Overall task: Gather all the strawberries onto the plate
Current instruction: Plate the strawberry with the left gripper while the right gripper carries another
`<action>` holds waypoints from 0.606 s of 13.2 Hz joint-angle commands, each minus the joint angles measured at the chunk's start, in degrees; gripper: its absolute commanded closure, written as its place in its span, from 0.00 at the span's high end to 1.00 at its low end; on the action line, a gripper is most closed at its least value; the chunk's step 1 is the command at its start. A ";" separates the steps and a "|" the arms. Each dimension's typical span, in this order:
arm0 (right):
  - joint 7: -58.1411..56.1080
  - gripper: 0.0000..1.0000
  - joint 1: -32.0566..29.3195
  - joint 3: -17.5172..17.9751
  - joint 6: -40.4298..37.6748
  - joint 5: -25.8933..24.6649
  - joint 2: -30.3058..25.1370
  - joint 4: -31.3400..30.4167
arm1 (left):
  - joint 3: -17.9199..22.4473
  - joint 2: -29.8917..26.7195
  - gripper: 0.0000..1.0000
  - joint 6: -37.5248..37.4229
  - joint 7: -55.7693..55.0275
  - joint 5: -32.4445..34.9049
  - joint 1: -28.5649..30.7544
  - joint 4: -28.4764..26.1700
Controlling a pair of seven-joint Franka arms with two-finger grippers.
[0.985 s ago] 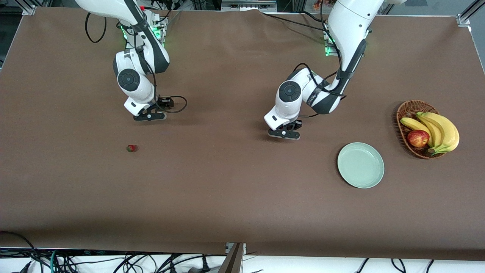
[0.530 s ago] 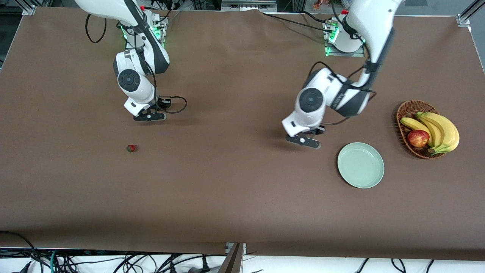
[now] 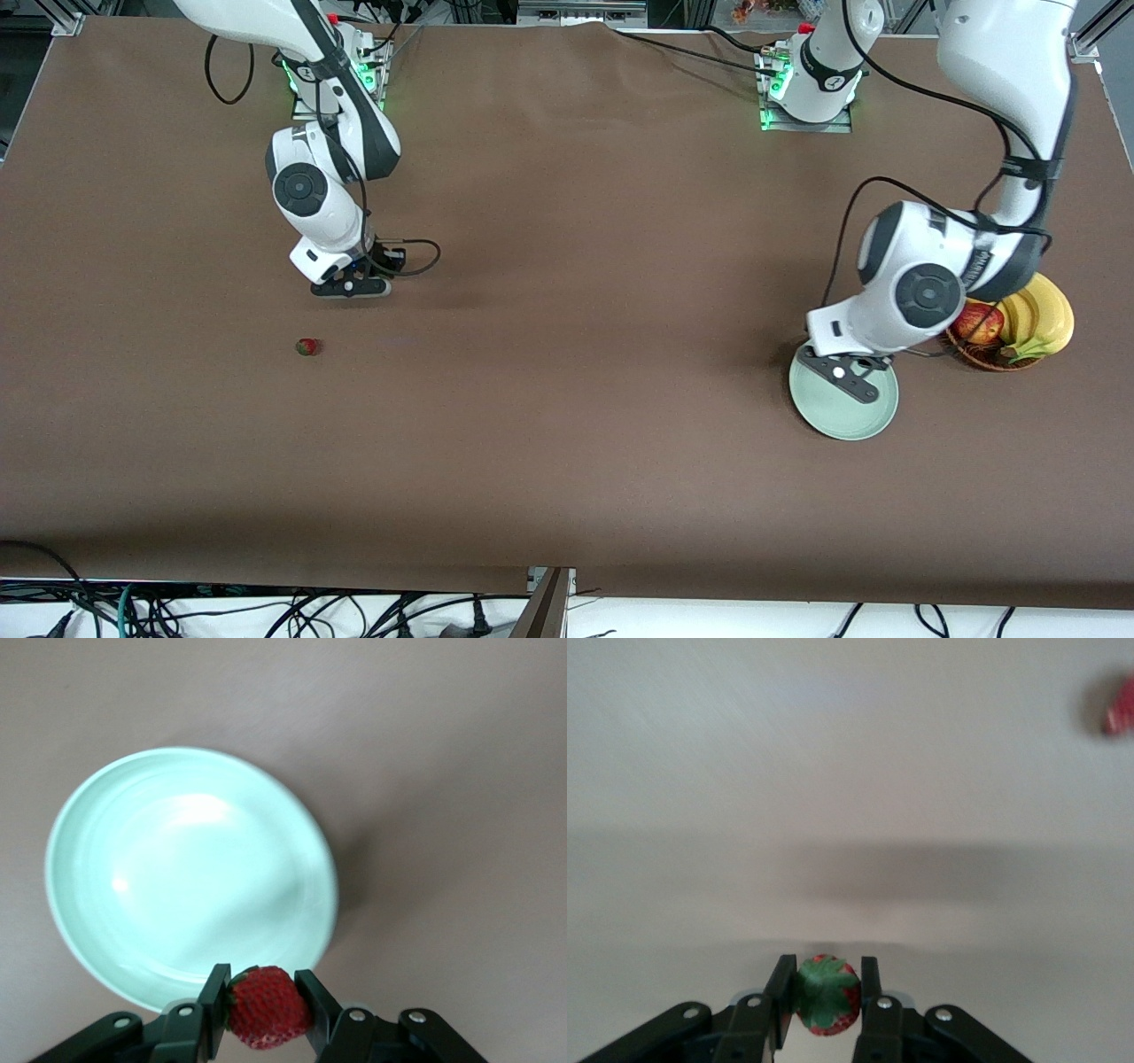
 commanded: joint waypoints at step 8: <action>43.14 0.21 13.75 8.09 -0.73 0.74 30.94 48.68 | -1.15 9.02 0.54 5.37 13.87 0.26 6.99 2.98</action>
